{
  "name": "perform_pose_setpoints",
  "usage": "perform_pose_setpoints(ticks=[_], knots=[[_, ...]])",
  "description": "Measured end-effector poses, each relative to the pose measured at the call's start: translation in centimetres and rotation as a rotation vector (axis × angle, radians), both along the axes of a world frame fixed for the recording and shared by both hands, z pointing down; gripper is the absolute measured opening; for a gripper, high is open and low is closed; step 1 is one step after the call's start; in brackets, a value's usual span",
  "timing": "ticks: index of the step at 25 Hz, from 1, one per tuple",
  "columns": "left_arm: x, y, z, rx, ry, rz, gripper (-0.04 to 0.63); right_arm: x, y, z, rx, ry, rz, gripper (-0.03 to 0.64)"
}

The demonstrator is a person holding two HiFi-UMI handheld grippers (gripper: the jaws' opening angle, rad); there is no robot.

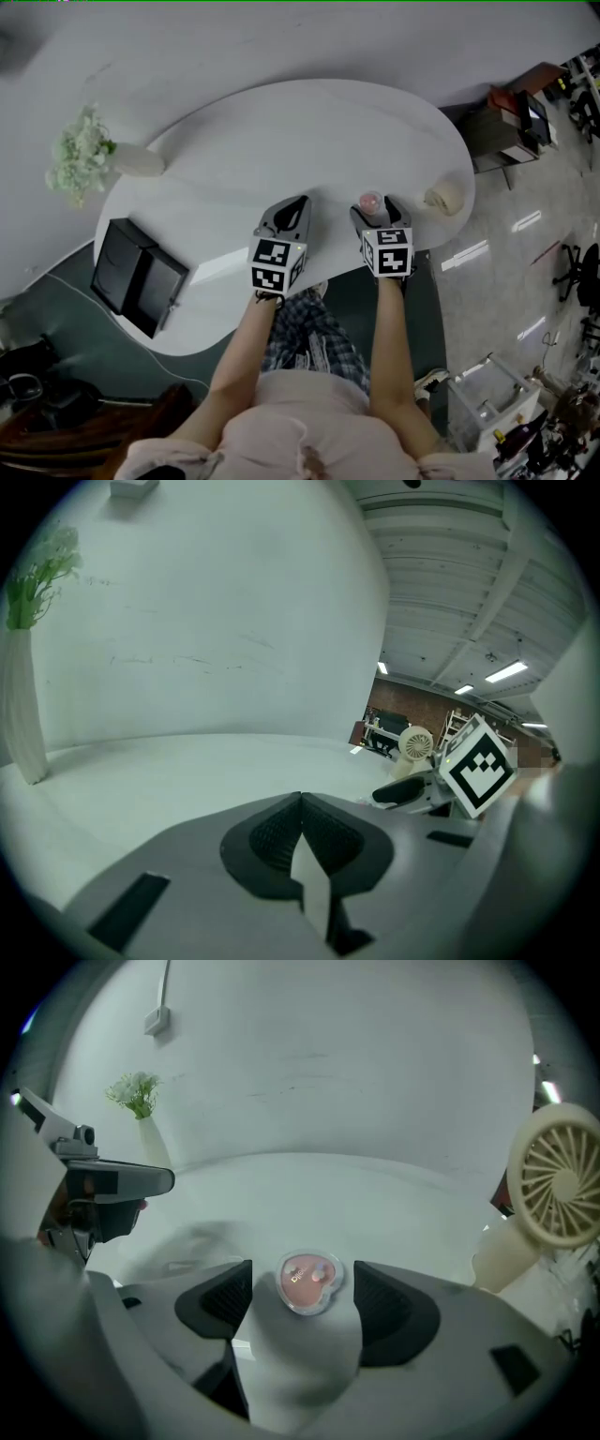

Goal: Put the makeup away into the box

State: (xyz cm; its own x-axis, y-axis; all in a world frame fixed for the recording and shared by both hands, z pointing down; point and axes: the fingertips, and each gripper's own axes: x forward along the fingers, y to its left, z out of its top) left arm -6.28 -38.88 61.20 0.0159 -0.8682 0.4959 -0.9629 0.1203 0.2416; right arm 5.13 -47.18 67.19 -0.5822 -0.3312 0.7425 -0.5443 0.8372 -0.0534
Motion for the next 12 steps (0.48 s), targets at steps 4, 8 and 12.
perform_pose_setpoints(ticks=[4, 8, 12], knots=[[-0.19, 0.22, 0.03, 0.000, 0.000, -0.002, 0.025, -0.17, -0.08, 0.52, -0.007, 0.029, -0.001, 0.316], [-0.43, 0.44, -0.03, 0.001, -0.001, -0.009, 0.025, -0.19, 0.01, 0.51, -0.006, 0.036, -0.007, 0.244], [-1.00, 0.72, -0.27, 0.008, -0.003, -0.021, 0.025, -0.33, -0.07, 0.13, 0.010, 0.031, 0.006, 0.242]])
